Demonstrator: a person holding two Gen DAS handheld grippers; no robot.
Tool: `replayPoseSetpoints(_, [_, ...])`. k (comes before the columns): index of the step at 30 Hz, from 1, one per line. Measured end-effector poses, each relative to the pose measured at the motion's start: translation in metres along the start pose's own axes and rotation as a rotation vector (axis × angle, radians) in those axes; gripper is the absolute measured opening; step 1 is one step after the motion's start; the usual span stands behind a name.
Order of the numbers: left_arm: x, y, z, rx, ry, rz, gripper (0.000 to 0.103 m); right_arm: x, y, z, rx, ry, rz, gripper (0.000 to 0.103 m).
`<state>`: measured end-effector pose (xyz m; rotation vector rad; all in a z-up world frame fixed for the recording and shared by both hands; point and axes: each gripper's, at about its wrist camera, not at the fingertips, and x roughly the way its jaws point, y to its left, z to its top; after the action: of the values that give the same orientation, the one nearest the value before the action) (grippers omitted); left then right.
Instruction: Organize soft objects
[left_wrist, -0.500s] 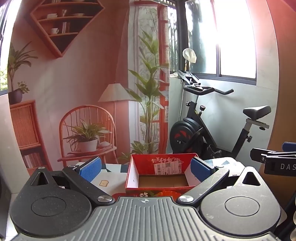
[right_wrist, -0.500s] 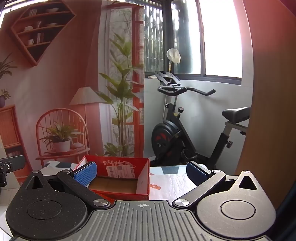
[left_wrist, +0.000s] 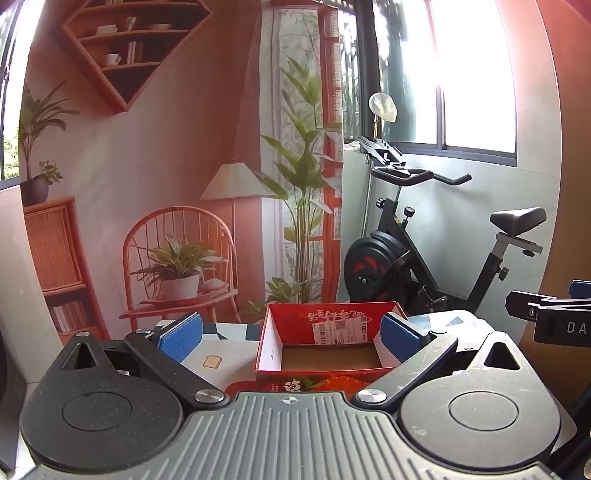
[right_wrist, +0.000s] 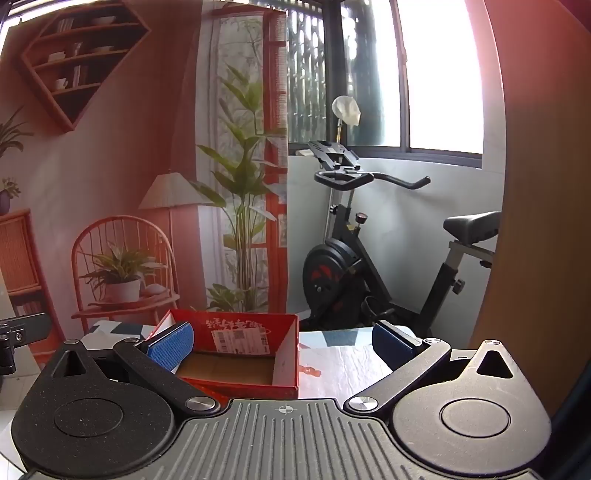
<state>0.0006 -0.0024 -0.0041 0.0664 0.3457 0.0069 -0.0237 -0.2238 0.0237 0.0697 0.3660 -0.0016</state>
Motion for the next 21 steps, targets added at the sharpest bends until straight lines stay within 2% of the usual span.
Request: replayPoseSetpoints(21, [-0.0007,0.0023,0.0041,-0.005,-0.003,0.003,0.103,0.0010,-0.0012,0.0002,0.004,0.002,0.000,0.103])
